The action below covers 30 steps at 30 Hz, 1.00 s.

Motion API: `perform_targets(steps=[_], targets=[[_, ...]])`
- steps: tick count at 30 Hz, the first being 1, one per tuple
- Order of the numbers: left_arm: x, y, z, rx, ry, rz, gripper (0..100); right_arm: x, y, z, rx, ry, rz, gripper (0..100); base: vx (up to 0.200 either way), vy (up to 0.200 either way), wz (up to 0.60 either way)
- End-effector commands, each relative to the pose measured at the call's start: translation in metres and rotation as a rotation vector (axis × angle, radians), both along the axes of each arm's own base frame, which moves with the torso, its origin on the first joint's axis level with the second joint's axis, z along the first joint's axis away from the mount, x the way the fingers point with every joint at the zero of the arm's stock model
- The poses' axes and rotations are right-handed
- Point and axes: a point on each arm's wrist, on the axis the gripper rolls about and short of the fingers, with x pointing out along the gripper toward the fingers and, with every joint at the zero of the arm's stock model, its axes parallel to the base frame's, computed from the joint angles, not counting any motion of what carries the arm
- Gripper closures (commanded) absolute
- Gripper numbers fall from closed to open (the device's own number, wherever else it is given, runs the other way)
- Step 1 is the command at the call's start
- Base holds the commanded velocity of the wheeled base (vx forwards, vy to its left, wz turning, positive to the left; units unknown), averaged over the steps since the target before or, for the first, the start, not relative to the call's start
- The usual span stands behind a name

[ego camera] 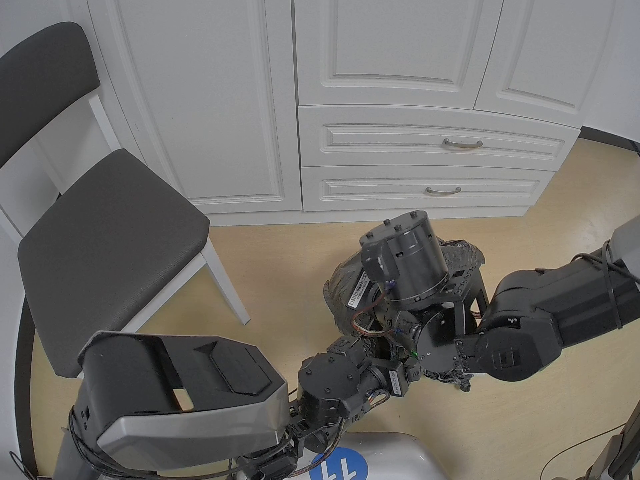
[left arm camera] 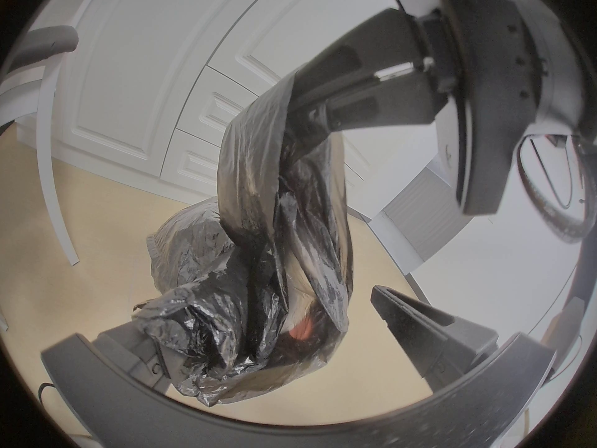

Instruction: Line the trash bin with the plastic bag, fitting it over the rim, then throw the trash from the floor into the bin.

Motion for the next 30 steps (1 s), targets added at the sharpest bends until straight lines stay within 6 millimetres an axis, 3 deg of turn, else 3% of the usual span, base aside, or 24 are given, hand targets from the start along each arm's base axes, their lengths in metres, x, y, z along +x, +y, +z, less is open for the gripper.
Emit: perform_targets(steps=[1,13,14,28,29,30], targets=[[0.0036,-0.0044,-0.0102,0.007,0.004,0.016,0,-0.0015,0.0008,0.0011,0.003,-0.002,0.004,100,0.0,0.0,0.0],[0.0091,-0.0086,-0.0144,0.001,-0.007,0.051,0,-0.0018,0.0005,0.0013,0.003,-0.002,0.004,100,0.0,0.0,0.0],[0.0098,-0.0094,-0.0146,-0.001,-0.01,0.059,100,-0.0018,0.0005,0.0013,0.003,-0.002,0.004,100,0.0,0.0,0.0],[0.0117,-0.0087,-0.0152,-0.003,-0.01,0.066,100,-0.0038,-0.002,0.0033,0.002,-0.004,0.004,100,0.0,0.0,0.0],[0.0117,-0.0087,-0.0152,-0.003,-0.01,0.068,100,-0.0042,-0.0026,0.0039,0.002,-0.004,0.004,0,0.0,0.0,0.0],[0.0117,-0.0087,-0.0152,-0.003,-0.01,0.068,100,-0.0049,-0.0033,0.0051,0.002,-0.005,0.004,0,0.0,0.0,0.0]])
